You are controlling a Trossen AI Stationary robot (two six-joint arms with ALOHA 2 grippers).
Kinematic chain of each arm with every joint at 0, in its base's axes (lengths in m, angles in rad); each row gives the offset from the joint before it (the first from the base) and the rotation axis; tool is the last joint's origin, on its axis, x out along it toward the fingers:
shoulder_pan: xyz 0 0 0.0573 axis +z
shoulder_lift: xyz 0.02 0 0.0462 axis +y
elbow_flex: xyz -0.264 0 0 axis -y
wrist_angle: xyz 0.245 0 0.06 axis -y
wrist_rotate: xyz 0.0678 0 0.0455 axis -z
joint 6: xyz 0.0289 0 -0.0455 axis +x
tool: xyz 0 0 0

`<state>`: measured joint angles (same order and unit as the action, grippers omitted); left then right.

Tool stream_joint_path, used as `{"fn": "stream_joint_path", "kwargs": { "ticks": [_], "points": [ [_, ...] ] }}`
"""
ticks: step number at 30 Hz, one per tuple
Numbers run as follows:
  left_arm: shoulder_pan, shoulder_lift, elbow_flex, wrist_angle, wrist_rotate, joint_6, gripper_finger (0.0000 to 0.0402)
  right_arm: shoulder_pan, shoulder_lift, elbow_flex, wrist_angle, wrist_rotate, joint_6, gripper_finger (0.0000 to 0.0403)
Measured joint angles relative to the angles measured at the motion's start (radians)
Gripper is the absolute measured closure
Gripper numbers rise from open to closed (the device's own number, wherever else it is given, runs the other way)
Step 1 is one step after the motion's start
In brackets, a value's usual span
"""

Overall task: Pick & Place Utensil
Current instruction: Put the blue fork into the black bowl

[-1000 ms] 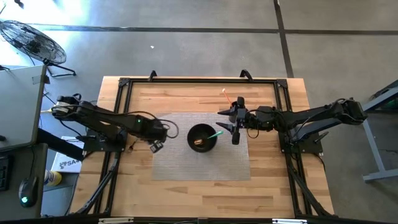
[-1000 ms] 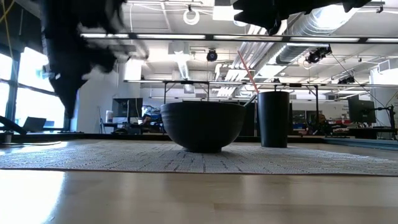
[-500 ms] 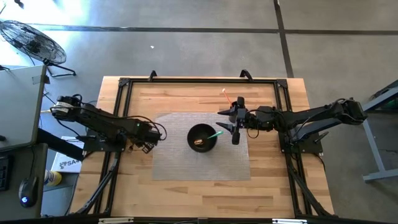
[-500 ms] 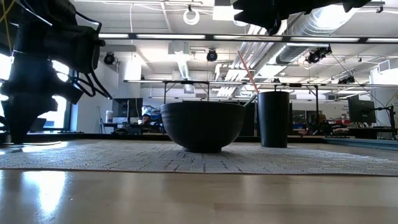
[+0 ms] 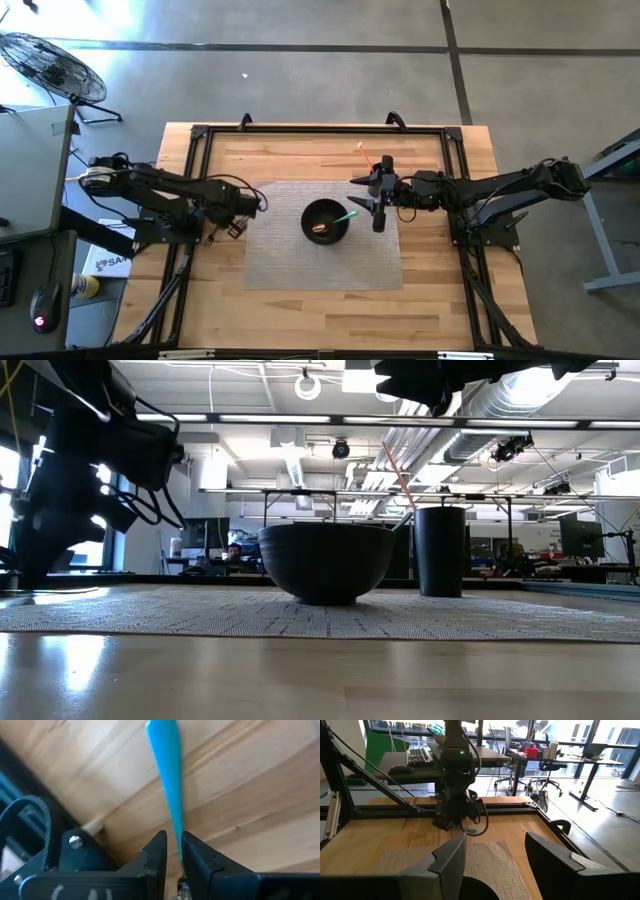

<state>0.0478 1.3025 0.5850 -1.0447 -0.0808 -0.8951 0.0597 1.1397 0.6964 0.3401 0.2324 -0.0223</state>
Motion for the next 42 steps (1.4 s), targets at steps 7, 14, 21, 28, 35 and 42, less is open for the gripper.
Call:
{"fn": "stream_joint_path", "kwargs": {
  "ticks": [7,14,21,28,35,42],
  "points": [
    [0.024,0.0,0.0,0.017,0.072,0.087,0.0348,0.0,0.0,0.0,0.0,0.004,0.0,0.0206],
    [0.024,0.0,0.018,0.015,0.116,0.213,0.0348,0.0,0.0,0.0,0.0,0.022,-0.001,0.0206],
    [0.024,0.0,0.034,0.024,0.156,0.218,0.0348,0.0,0.0,0.0,0.0,0.046,-0.001,0.0206],
    [0.025,0.011,0.013,0.013,0.209,0.21,0.0348,0.0,0.0,0.0,0.0,0.046,-0.001,0.0206],
    [0.025,0.057,0.01,-0.029,0.224,0.21,0.0348,0.0,0.0,0.0,0.001,0.046,-0.001,0.0206],
    [0.025,0.134,0.01,-0.012,0.21,0.202,0.0348,0.0,0.0,0.0,0.0,0.046,-0.001,0.0206]
  ]
}}
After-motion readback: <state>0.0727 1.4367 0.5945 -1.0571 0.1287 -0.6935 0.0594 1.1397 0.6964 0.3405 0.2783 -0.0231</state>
